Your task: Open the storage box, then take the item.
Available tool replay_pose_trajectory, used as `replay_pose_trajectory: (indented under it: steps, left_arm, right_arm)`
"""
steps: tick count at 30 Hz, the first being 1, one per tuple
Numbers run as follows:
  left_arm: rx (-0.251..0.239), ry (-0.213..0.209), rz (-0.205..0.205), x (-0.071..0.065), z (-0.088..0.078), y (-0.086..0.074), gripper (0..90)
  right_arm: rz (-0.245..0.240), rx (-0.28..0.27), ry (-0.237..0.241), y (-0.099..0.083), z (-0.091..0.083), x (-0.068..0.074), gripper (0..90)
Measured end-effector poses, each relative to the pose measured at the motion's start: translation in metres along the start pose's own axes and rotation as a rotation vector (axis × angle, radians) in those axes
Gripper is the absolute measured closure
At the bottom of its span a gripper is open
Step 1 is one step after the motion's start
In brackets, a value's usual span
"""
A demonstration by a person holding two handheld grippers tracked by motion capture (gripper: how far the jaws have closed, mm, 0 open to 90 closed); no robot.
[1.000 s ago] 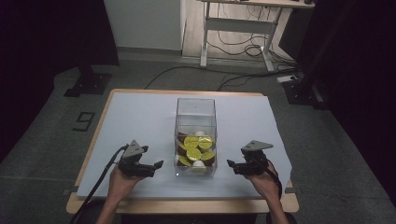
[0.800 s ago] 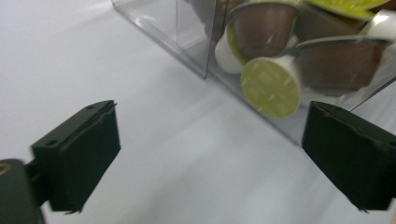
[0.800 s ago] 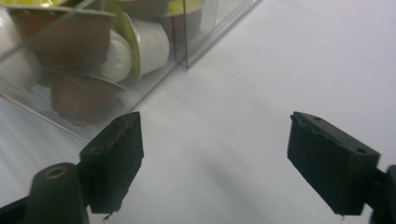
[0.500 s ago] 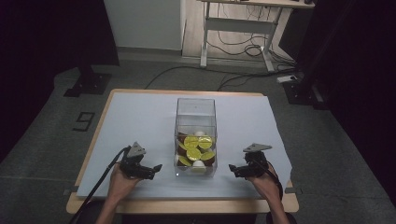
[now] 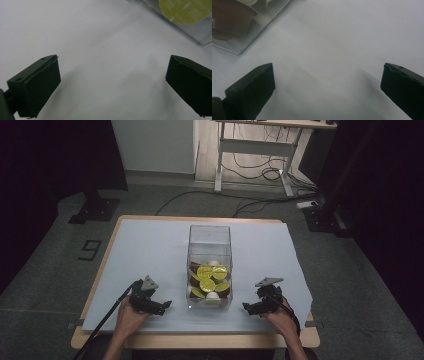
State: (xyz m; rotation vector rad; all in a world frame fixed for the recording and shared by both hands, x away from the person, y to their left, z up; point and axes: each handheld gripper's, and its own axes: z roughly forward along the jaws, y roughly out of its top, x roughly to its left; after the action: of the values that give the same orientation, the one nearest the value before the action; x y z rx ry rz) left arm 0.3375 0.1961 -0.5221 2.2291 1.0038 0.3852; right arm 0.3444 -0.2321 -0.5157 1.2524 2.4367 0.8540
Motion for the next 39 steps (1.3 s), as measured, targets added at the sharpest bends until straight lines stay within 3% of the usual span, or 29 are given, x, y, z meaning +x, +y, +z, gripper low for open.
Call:
replay_pose_trajectory:
  steps: [5, 19, 33, 39]
  left_arm:
    - [0.025, -0.010, 0.007, 0.0014, 0.0043, -0.0025, 0.0]
    - [0.017, -0.014, 0.007, 0.0018, 0.0046, -0.0038, 0.0]
    - [0.017, -0.014, 0.006, 0.0018, 0.0048, -0.0039, 0.0]
    - [0.017, -0.015, 0.005, 0.0019, 0.0048, -0.0039, 0.0]
  right_arm:
    - [-0.018, 0.045, 0.004, -0.0036, 0.0065, -0.0012, 0.0]
    - [-0.034, 0.013, -0.006, -0.0079, 0.0067, 0.0000, 0.0]
    - [-0.030, 0.039, -0.006, -0.0046, 0.0039, 0.0007, 3.4]
    - [-0.007, -0.003, 0.011, -0.0010, -0.0026, -0.0007, 3.4]
